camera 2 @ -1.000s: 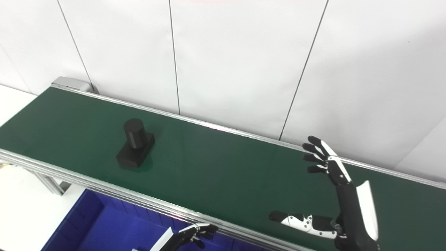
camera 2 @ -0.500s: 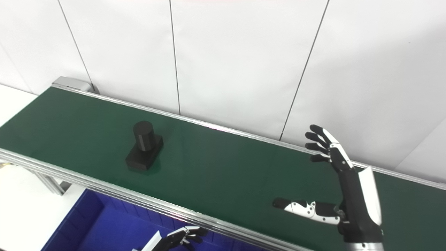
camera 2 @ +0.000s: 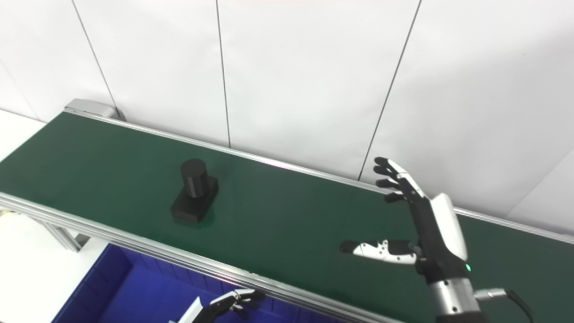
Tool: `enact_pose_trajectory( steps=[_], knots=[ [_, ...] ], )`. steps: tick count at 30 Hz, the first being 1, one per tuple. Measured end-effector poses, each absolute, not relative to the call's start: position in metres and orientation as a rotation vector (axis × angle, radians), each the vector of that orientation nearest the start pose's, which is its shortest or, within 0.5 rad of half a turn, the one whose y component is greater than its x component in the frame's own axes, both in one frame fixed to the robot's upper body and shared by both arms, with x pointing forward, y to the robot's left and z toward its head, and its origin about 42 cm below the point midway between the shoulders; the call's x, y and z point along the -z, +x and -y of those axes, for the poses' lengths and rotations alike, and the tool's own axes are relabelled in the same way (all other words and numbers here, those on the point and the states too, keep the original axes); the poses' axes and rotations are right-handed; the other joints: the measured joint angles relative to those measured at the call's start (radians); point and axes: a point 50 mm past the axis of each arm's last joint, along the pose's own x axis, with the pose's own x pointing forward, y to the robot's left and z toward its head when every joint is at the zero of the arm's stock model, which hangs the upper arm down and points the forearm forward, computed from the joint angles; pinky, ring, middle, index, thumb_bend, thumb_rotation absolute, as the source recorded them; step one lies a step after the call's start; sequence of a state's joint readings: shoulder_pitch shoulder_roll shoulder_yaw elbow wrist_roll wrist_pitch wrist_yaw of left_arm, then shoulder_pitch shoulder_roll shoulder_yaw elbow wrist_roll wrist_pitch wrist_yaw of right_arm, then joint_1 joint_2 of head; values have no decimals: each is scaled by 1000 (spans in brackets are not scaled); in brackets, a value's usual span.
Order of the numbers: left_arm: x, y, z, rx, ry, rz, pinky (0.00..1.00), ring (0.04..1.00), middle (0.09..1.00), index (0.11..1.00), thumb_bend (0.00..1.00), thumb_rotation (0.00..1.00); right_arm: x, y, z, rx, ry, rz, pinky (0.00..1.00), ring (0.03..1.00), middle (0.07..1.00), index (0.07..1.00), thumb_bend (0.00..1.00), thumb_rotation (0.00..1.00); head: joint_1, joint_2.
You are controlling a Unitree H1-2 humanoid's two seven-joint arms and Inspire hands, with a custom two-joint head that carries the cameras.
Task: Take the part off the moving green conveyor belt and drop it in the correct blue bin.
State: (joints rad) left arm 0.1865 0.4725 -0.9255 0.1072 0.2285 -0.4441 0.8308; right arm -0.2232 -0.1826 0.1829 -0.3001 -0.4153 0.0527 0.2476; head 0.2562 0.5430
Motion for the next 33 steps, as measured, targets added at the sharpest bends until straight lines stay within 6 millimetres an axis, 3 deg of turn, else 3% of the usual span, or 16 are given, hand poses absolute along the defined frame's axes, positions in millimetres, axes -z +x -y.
enact_pose_trajectory(
  steps=[8,15,24,33],
  knots=[
    [-23,110,-197,232,326,164,563,688,768,766,1000,385,-229,350,166,-409,-690,413,633,762,840,890,860,410,-21,12],
    [-23,108,-195,239,321,162,563,684,762,764,1000,381,-235,361,148,-432,-728,435,636,755,828,888,861,446,-29,17],
    [-23,108,-195,243,321,164,553,673,761,762,1000,372,-244,381,118,-481,-733,427,630,757,832,889,876,453,-40,21],
    [-23,106,-193,246,317,163,573,688,761,766,1000,385,-238,395,86,-554,-769,394,634,749,819,889,881,408,-37,25]
  ],
)
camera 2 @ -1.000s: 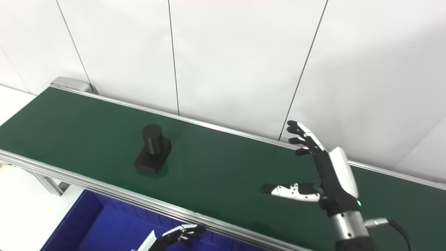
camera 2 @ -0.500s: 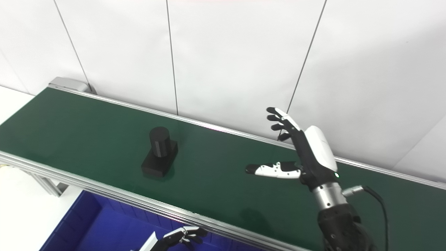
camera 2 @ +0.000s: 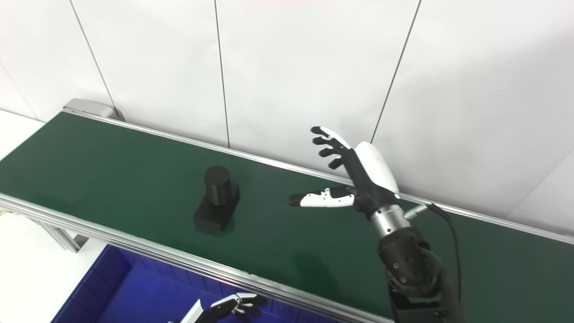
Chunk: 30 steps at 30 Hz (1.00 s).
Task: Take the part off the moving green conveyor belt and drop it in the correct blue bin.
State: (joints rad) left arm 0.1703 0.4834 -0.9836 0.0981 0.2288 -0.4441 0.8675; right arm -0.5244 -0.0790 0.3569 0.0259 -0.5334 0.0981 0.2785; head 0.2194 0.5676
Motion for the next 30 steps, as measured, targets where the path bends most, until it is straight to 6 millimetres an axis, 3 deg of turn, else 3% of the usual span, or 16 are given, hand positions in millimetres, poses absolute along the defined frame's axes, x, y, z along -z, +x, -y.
enact_pose_trajectory(
  steps=[8,25,30],
  knots=[
    [-23,106,-191,246,313,170,576,684,758,764,1000,379,-228,409,66,-599,-809,350,627,747,824,889,891,428,-9,-2],
    [-22,101,-197,247,335,187,567,672,752,767,1000,402,-203,413,26,-684,-881,287,641,763,851,885,873,417,-46,9],
    [-22,96,-197,261,346,198,560,667,746,764,1000,404,-190,421,15,-706,-900,228,682,807,869,890,873,425,-51,15]
  ],
)
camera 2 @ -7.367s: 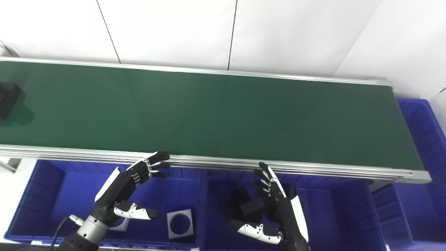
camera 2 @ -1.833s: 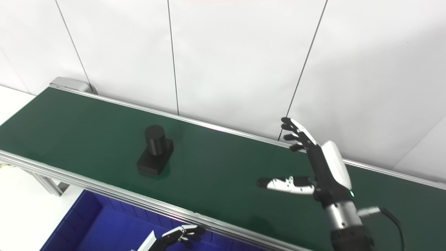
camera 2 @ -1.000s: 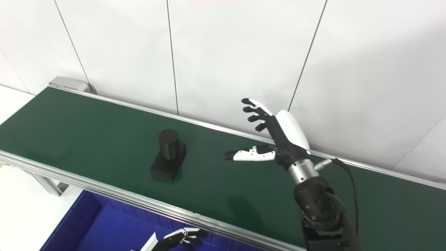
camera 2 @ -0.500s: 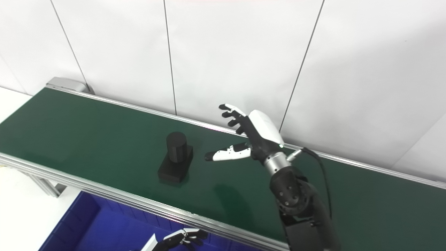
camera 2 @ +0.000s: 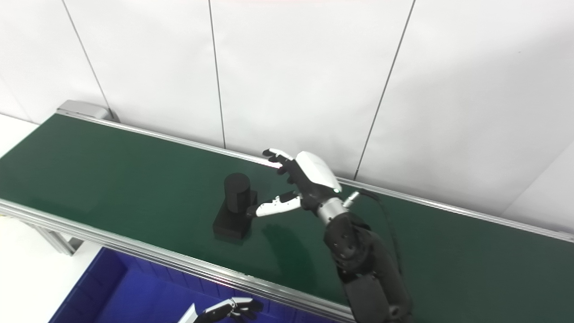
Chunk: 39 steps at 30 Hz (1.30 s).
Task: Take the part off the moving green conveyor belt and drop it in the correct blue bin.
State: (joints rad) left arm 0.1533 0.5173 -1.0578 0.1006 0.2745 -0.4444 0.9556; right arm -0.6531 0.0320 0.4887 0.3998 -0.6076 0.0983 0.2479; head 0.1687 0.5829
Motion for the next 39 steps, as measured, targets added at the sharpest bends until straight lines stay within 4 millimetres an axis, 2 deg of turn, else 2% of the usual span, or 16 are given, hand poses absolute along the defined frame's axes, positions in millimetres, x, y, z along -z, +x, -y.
enact_pose_trajectory(
  steps=[4,9,14,22,27,29,30,31,32,33,35,36,37,39],
  knots=[
    [-22,94,-196,261,340,196,560,671,754,772,1000,396,-187,425,8,-709,-919,216,715,834,880,895,876,425,6,0],
    [-22,95,-195,260,338,202,560,671,756,771,1000,387,-187,429,-3,-718,-916,204,704,824,874,900,884,409,17,3],
    [-22,93,-194,255,334,202,562,676,759,773,1000,383,-173,431,-11,-722,-895,145,715,833,887,907,882,400,26,9],
    [-23,87,-191,255,322,201,568,672,754,772,1000,385,-149,435,-10,-715,-924,69,719,834,891,908,885,398,41,20],
    [-25,84,-190,250,315,213,577,680,757,778,1000,379,-141,432,-21,-730,-924,49,723,842,891,908,875,345,52,28],
    [-25,83,-190,249,313,210,573,678,756,779,1000,397,-143,432,-25,-734,-928,60,721,840,896,907,838,299,54,32],
    [-25,82,-190,247,312,209,572,679,757,781,1000,398,-142,432,-26,-735,-930,68,703,820,887,900,800,241,55,37],
    [-26,81,-191,246,312,208,571,681,760,782,1000,399,-142,433,-27,-732,-929,72,679,794,869,887,766,187,55,37],
    [-26,80,-191,246,312,207,568,681,760,781,1000,402,-141,433,-28,-726,-929,72,624,721,793,837,711,79,57,40],
    [-25,79,-191,245,311,205,568,681,761,780,1000,403,-138,432,-28,-720,-931,70,617,710,781,829,703,64,57,40],
    [-26,78,-191,242,310,203,567,682,762,781,1000,398,-130,429,-29,-706,-934,84,531,588,599,752,611,13,55,44],
    [-26,78,-191,240,310,203,568,682,761,782,1000,397,-127,428,-28,-693,-931,103,489,543,545,723,581,6,55,44],
    [-26,78,-191,238,310,205,570,681,759,784,1000,400,-126,427,-28,-677,-923,124,448,505,483,618,541,2,55,44],
    [-26,78,-192,238,312,208,571,676,755,783,1000,401,-126,426,-28,-655,-918,145,429,494,458,543,523,0,55,48]
  ],
)
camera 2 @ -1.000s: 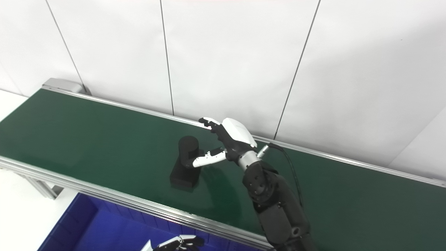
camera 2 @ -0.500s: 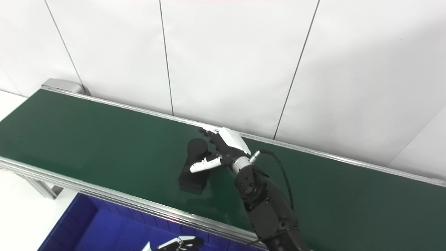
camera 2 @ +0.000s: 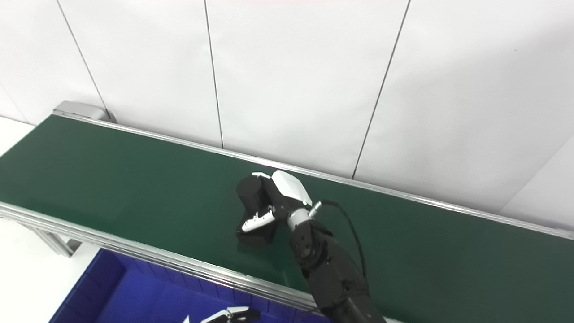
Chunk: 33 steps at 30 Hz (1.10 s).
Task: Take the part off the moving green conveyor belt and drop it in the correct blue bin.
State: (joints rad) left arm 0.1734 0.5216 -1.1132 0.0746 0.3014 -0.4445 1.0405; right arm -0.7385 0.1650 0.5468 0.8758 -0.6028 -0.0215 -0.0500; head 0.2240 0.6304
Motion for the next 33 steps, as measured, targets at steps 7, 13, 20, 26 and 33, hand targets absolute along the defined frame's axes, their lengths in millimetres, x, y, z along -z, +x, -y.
enact_pose_trajectory(
  steps=[7,13,20,26,33],
  knots=[
    [-26,76,-191,239,312,212,582,684,763,789,1000,390,-114,417,-25,-570,-879,235,415,476,447,528,516,0,-11,-2],
    [-26,79,-191,242,313,219,594,691,769,787,1000,393,-111,413,-23,-542,-875,287,330,377,479,494,521,0,-18,-3],
    [-27,82,-192,242,316,224,597,693,770,788,1000,405,-112,412,-17,-492,-860,326,347,413,459,512,518,0,-34,-3],
    [-27,84,-193,249,321,226,594,697,775,791,1000,431,-118,405,-2,-427,-775,354,370,441,445,530,516,0,-54,6],
    [-28,92,-198,249,331,215,584,706,782,789,1000,419,-128,383,36,-343,-662,392,288,347,479,492,521,0,-96,35]
  ],
)
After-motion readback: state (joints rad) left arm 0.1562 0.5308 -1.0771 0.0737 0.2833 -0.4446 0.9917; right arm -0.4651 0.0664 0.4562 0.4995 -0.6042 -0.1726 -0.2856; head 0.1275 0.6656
